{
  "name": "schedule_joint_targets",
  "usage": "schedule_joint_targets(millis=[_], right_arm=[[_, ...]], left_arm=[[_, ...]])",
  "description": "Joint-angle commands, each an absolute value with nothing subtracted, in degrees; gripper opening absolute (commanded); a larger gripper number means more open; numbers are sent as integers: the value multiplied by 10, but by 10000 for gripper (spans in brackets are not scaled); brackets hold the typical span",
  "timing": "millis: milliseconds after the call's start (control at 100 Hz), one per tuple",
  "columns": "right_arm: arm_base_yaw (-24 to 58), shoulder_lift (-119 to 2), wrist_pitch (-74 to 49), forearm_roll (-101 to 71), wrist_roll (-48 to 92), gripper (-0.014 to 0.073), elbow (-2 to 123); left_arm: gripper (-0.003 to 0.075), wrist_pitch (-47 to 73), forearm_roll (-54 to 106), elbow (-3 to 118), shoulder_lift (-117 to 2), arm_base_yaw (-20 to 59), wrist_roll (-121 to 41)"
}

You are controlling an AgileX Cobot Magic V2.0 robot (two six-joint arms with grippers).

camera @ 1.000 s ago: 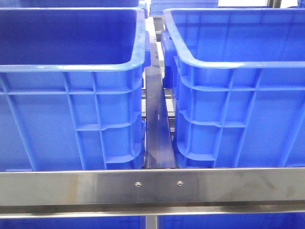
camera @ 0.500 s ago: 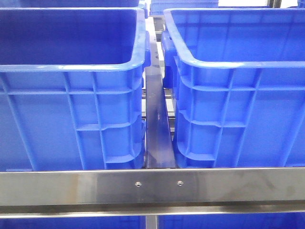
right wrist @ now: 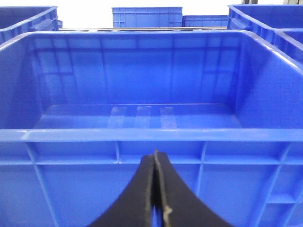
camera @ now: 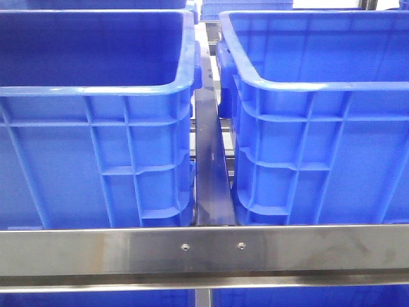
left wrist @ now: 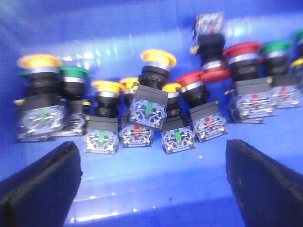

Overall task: Pick red and yellow buttons and place in box
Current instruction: 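Grasp a yellow-capped button with the left gripper and lift it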

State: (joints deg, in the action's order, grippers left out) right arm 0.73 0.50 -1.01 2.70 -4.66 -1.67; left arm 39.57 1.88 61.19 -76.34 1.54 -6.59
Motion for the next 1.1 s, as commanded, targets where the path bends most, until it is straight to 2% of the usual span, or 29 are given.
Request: schedule_joint_targets(millis=[0, 150, 470, 1010, 1090], right_arm=[[9, 19, 37, 33, -45, -57, -7], [9, 19, 37, 33, -45, -57, -7], [9, 19, 37, 33, -45, -57, -7], [9, 19, 37, 33, -45, -57, -7], [9, 19, 37, 33, -45, -57, -7]], left_arm=[[589, 419, 21, 672, -798, 19, -68], [589, 484, 21, 739, -867, 19, -68], [587, 525, -21, 820, -963, 21, -68], [583, 518, -31, 835, -1033, 32, -68], [537, 510, -34, 835, -1033, 32, -68]])
